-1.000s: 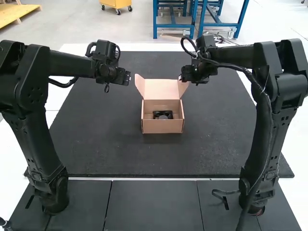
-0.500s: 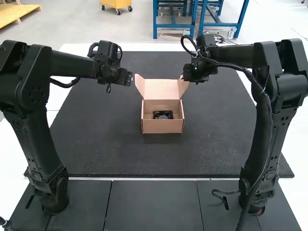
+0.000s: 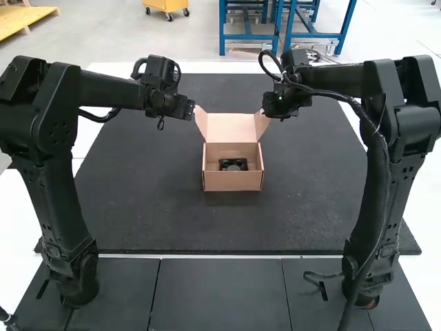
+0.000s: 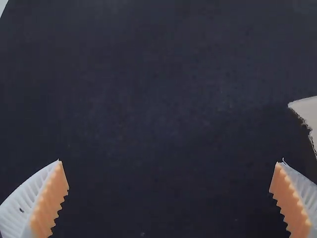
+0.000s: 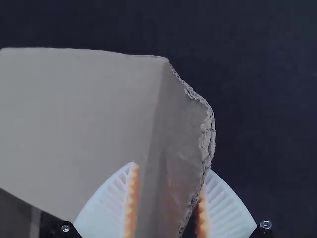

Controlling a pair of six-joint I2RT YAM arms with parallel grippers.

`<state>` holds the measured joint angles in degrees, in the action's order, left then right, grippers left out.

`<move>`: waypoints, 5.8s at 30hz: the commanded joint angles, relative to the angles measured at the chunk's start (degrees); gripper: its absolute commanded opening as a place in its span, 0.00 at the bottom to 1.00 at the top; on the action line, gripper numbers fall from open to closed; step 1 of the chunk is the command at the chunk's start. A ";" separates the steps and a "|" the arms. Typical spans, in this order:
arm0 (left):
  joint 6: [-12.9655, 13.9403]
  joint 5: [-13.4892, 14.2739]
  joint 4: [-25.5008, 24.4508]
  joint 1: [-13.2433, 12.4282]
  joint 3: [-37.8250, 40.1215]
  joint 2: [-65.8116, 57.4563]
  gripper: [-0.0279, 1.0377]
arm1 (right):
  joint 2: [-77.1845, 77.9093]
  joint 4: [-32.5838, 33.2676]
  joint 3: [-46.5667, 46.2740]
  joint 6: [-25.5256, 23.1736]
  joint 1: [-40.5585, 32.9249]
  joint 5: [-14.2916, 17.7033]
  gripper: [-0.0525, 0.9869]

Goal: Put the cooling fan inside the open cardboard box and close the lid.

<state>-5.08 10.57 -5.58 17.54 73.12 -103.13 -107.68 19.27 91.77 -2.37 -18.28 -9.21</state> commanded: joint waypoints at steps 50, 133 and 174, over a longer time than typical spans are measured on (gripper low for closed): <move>-2.39 -0.11 -6.98 3.47 1.67 3.29 0.93 | 7.40 1.21 -6.51 -0.44 -4.74 -0.02 0.05; -2.30 -7.49 -6.63 7.33 -13.44 17.00 0.93 | 24.71 -19.62 -34.37 -12.04 -8.17 -6.87 0.05; -1.95 -7.49 -6.11 7.33 -15.55 19.90 0.93 | 28.58 -19.35 -33.67 -12.22 -8.08 -6.43 0.23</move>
<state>-6.94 4.01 -12.14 24.38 57.54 -84.79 -82.04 0.03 57.98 -14.04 -25.45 -14.33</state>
